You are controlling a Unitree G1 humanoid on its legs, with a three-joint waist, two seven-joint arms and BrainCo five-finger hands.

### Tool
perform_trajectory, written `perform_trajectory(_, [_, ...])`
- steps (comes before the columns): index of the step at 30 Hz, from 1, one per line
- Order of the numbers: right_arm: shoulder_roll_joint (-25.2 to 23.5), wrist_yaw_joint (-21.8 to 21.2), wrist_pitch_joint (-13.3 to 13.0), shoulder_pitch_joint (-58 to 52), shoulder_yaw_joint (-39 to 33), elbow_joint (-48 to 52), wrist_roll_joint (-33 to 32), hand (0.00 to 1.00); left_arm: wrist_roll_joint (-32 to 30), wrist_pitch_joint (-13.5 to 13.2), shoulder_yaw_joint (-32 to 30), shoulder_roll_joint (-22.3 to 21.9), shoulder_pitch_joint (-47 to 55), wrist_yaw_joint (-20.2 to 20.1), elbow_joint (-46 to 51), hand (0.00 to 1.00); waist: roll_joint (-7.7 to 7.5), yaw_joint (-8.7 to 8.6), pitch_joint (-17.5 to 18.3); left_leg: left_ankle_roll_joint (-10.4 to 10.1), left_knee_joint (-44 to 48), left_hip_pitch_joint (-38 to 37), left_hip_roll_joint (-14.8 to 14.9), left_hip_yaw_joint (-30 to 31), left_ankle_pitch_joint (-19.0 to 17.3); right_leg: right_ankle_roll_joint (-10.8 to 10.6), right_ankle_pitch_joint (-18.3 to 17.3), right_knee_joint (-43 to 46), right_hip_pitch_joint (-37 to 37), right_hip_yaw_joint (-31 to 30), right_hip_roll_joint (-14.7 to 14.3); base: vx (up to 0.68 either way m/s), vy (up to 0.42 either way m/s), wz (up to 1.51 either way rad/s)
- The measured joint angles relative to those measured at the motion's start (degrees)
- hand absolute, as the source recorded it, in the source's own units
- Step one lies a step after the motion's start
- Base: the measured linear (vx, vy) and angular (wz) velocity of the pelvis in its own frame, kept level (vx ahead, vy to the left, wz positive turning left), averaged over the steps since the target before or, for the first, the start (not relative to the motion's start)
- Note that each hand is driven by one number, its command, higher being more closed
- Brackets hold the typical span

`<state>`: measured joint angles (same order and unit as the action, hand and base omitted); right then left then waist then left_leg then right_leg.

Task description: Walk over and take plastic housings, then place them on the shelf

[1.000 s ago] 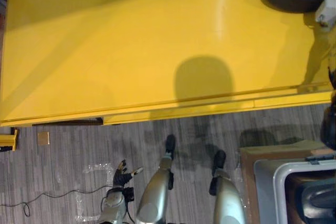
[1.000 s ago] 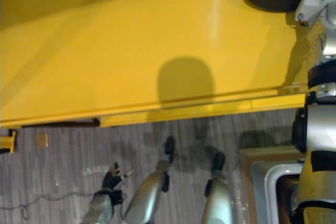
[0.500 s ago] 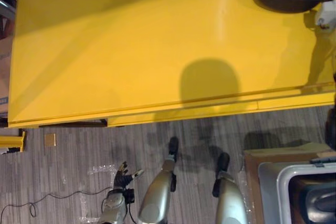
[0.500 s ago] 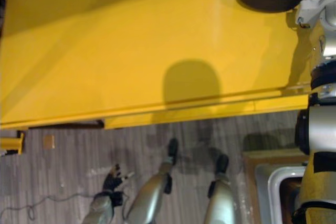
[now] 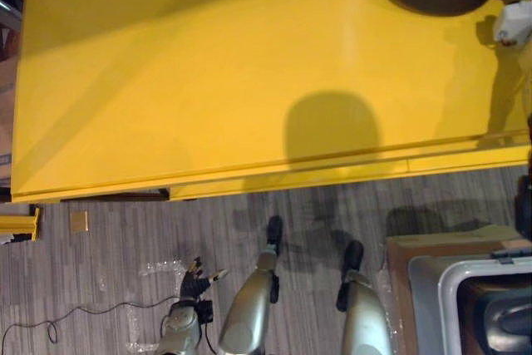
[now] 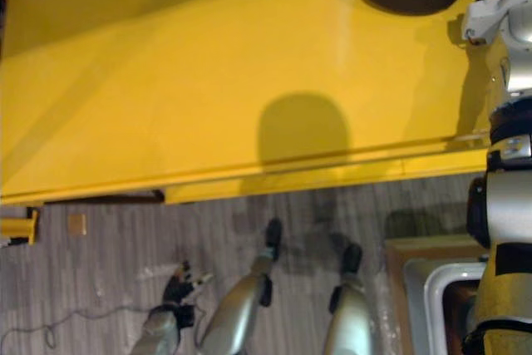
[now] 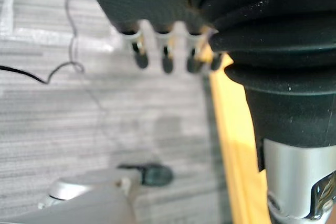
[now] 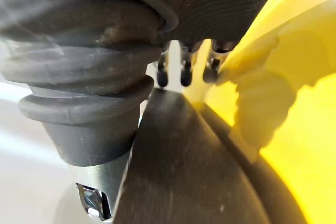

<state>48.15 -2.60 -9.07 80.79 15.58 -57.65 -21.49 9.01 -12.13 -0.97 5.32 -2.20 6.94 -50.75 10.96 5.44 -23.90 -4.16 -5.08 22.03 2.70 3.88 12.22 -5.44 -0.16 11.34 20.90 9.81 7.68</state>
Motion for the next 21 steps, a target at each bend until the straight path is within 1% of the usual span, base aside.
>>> perform_trajectory(2, [0.0,0.0,0.0,-1.1,0.5,2.4,0.5,0.00,0.0,0.0,0.0,0.0,0.0,0.0,0.0,0.00,0.00,-0.02,0.0,0.0,0.0,0.0,0.0,0.0,0.0,0.0,0.0,0.0,0.0,0.0,0.0,0.00,0.000,0.00])
perform_trajectory(5, [0.1,0.9,-0.1,-3.6,1.4,8.7,4.6,0.00,-0.1,0.0,-0.1,0.0,-0.4,0.2,0.0,0.00,-0.08,-0.08,0.0,0.0,0.0,0.1,0.1,-0.5,0.0,0.0,0.0,0.0,0.3,-0.4,0.0,0.01,-0.011,-0.05])
perform_trajectory(7, [0.3,3.4,-0.3,-7.0,0.5,18.3,10.5,0.00,-0.1,0.0,-0.4,-0.1,-1.0,0.8,-0.1,0.00,-0.32,-0.38,0.1,0.0,0.0,0.2,0.1,-1.2,0.0,0.0,0.0,0.0,0.8,-0.9,0.0,0.02,-0.010,-0.10])
perform_trajectory(8, [0.3,4.0,-0.3,-8.5,-0.8,21.7,11.6,0.00,-0.1,0.0,-0.6,-0.1,-1.2,0.9,-0.1,0.00,-0.41,-0.55,0.2,0.0,0.0,0.3,0.1,-1.3,0.0,-0.1,0.1,0.0,0.9,-1.0,0.0,0.03,-0.015,-0.07])
perform_trajectory(10, [0.3,8.6,-0.5,-15.0,-7.6,35.3,21.0,0.00,-0.6,0.0,-1.4,-0.2,-2.2,1.8,-0.1,0.00,-0.81,-1.65,0.2,0.0,0.0,0.3,0.1,-1.4,0.0,-0.1,0.1,0.0,1.0,-1.1,0.0,0.03,-0.016,-0.02])
perform_trajectory(11, [0.3,10.2,-0.5,-16.1,-9.1,38.0,24.0,0.00,-0.6,0.0,-1.9,-0.2,-2.4,1.9,-0.1,0.00,-1.04,-2.00,0.2,0.0,0.0,0.3,0.1,-1.5,0.0,-0.1,0.1,0.0,1.0,-1.2,0.0,0.03,-0.016,-0.06])
perform_trajectory(12, [0.3,12.5,-0.4,-17.5,-11.9,42.5,28.2,0.00,-0.6,0.0,-3.2,-0.3,-2.5,2.4,-0.1,0.00,-1.69,-2.92,0.2,0.0,0.0,0.4,0.1,-1.7,0.0,-0.1,0.1,0.0,1.1,-1.4,0.0,0.02,-0.020,-0.12])
perform_trajectory(13, [0.3,14.8,0.1,-18.7,-14.8,46.2,32.3,0.00,-1.0,0.1,-4.2,-0.2,-2.6,3.2,-0.1,0.00,-2.63,-3.45,0.4,0.0,0.0,0.3,0.2,-2.3,-0.1,-0.2,0.1,-0.1,1.3,-1.9,-0.1,0.02,-0.022,-0.19])
perform_trajectory(15, [0.3,17.7,0.5,-20.3,-17.9,50.2,35.8,0.00,-1.1,0.2,-5.3,-0.2,-2.6,3.8,-0.2,0.00,-4.06,-3.74,1.0,0.1,0.0,0.1,0.4,-3.1,-0.3,-0.3,0.2,-0.3,1.5,-2.5,-0.3,0.01,-0.021,-0.19])
perform_trajectory(16, [0.3,19.8,0.6,-21.5,-19.4,53.0,38.2,0.00,-1.3,0.4,-5.7,-0.2,-2.5,4.2,-0.7,0.00,-4.98,-4.37,1.4,0.1,0.0,0.1,0.5,-3.1,-0.3,-0.3,0.2,-0.4,1.5,-2.6,-0.4,0.02,-0.025,-0.11])
perform_trajectory(17, [0.2,21.2,0.5,-22.6,-19.8,55.7,39.8,0.00,-1.8,0.7,-5.8,-0.1,-2.5,4.2,-1.2,0.00,-5.75,-4.89,1.8,0.0,0.0,0.1,0.7,-3.3,-0.4,-0.3,0.3,-0.5,1.6,-2.8,-0.6,0.01,-0.024,-0.07])
perform_trajectory(18, [0.2,21.7,0.4,-23.3,-19.9,57.0,40.9,0.00,-2.4,0.9,-5.7,-0.1,-2.5,4.3,-1.3,0.00,-6.11,-4.97,2.0,0.0,0.0,0.0,0.8,-3.4,-0.4,-0.3,0.3,-0.6,1.6,-2.8,-0.6,0.01,-0.032,-0.10])
perform_trajectory(19, [0.1,22.7,0.2,-24.6,-19.1,59.6,42.8,0.00,-2.9,1.1,-5.7,-0.2,-2.6,4.3,-1.5,0.00,-6.79,-5.04,2.4,0.0,0.0,-0.1,0.9,-3.6,-0.4,-0.2,0.4,-0.6,1.6,-3.1,-0.8,0.01,-0.027,-0.08])
perform_trajectory(21, [0.0,22.6,-0.4,-25.0,-17.1,61.2,43.9,0.00,-2.9,1.1,-5.7,-0.2,-2.6,4.3,-1.6,0.00,-7.07,-5.06,2.5,0.0,0.0,-0.2,0.9,-3.8,-0.4,-0.3,0.4,-0.6,1.6,-3.3,-0.9,0.00,-0.014,-0.04])
